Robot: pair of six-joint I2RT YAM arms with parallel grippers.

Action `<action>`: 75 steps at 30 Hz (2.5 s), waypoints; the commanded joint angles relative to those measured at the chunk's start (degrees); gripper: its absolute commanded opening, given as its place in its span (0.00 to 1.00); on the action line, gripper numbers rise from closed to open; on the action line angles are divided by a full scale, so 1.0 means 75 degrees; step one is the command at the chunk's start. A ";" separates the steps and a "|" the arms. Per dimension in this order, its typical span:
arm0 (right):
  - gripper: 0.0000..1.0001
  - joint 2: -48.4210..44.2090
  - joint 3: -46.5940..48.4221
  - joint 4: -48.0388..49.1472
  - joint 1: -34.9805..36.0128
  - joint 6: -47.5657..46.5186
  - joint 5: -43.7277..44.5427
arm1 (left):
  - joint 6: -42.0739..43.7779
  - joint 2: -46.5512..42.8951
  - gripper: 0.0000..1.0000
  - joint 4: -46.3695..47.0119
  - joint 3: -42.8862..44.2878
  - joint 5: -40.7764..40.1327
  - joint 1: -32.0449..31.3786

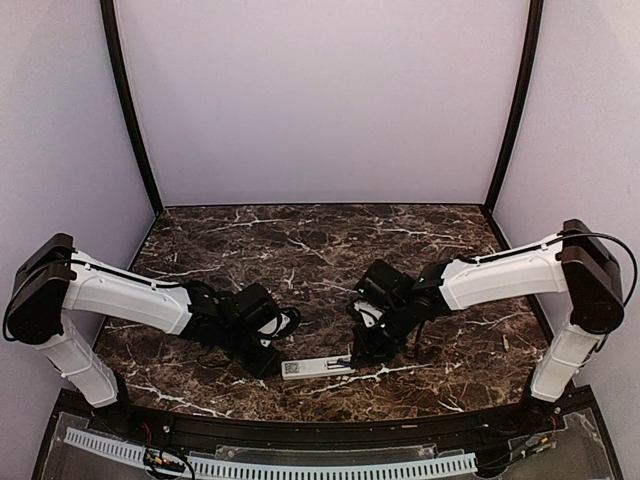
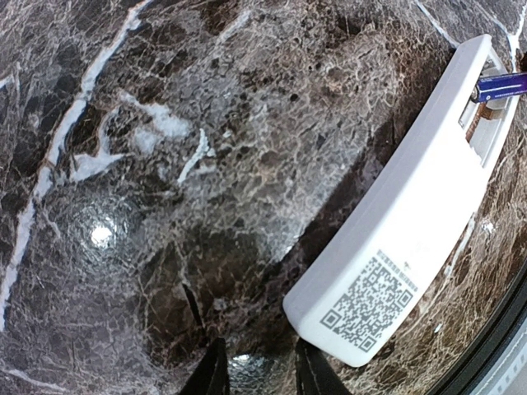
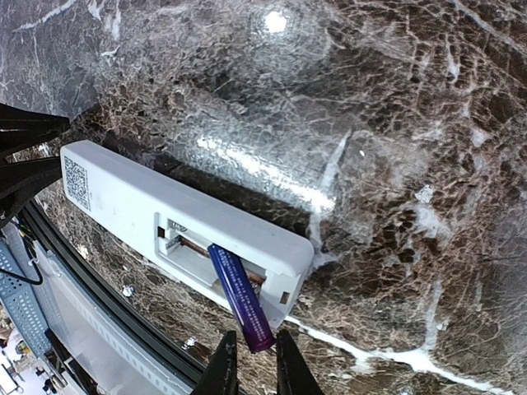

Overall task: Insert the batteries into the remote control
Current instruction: Load the battery into the battery compartment.

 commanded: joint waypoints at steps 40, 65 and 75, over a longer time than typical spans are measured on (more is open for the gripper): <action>0.19 -0.0165 0.0594 -0.0912 -0.0093 -0.0479 0.0170 | 0.0172 0.0029 0.27 -0.0096 0.0099 0.0011 -0.0002; 0.10 0.0416 0.0480 0.0138 -0.0259 -0.0237 -0.0149 | 0.0178 0.0072 0.27 -0.0060 0.0064 -0.0013 -0.0003; 0.08 0.0491 0.0483 0.0107 -0.0206 -0.0223 -0.0089 | 0.0186 0.0069 0.27 -0.0059 0.0075 -0.0018 -0.0002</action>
